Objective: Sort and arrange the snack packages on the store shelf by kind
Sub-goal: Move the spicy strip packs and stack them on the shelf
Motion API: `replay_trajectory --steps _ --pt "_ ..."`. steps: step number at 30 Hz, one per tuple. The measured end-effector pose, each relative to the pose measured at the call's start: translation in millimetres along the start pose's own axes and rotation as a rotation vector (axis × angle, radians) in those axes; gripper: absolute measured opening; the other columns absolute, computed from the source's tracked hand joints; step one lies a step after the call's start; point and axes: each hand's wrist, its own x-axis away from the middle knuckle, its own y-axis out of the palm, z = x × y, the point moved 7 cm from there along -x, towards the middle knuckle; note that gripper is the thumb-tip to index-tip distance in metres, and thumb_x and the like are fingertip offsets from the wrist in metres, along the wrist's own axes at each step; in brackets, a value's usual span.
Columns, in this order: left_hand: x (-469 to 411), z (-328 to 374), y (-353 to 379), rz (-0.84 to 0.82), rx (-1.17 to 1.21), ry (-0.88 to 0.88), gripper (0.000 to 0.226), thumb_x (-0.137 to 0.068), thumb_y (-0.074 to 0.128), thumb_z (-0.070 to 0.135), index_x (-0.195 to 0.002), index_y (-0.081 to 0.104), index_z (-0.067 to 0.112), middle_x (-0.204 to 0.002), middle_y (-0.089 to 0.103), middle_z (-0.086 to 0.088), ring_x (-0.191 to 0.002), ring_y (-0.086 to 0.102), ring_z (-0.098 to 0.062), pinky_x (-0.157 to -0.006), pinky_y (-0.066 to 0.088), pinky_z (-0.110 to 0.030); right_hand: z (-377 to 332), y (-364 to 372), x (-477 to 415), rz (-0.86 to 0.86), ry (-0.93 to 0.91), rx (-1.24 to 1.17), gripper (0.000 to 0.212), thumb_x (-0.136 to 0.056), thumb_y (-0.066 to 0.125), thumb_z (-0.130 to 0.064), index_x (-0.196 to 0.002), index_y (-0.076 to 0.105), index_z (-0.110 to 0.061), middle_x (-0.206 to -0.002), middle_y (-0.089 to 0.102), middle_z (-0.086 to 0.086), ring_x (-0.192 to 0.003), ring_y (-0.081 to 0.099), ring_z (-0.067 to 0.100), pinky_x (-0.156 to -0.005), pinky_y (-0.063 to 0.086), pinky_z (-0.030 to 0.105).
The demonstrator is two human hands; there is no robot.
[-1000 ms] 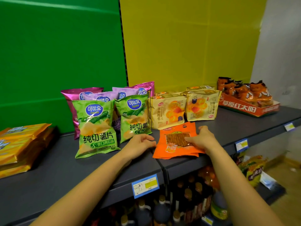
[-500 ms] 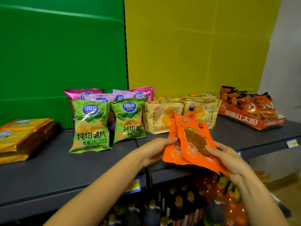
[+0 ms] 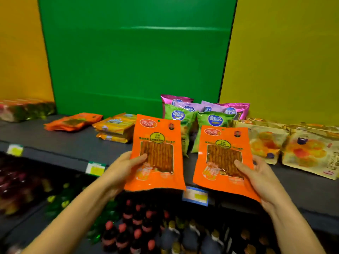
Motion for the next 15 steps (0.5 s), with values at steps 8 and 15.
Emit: replay_trajectory --steps 8,15 --pt "71.0 34.4 -217.0 0.443 -0.089 0.02 0.016 -0.093 0.045 0.007 -0.084 0.059 0.006 -0.048 0.068 -0.001 -0.034 0.06 -0.01 -0.034 0.047 -0.017 12.4 173.5 -6.7 -0.22 -0.018 -0.021 0.057 -0.068 0.078 -0.031 -0.116 0.054 -0.009 -0.093 0.072 0.008 -0.062 0.07 0.006 -0.055 0.058 0.024" --pt "84.2 54.6 -369.3 0.557 -0.209 -0.01 0.011 -0.088 0.058 0.014 -0.083 0.063 0.006 -0.049 0.067 -0.002 -0.036 0.059 -0.01 -0.038 0.049 -0.016 28.4 314.1 -6.4 -0.238 -0.028 0.0 0.037 -0.087 0.06 -0.011 -0.122 0.051 -0.008 -0.11 0.066 0.016 -0.072 0.067 0.016 -0.058 0.058 0.026"
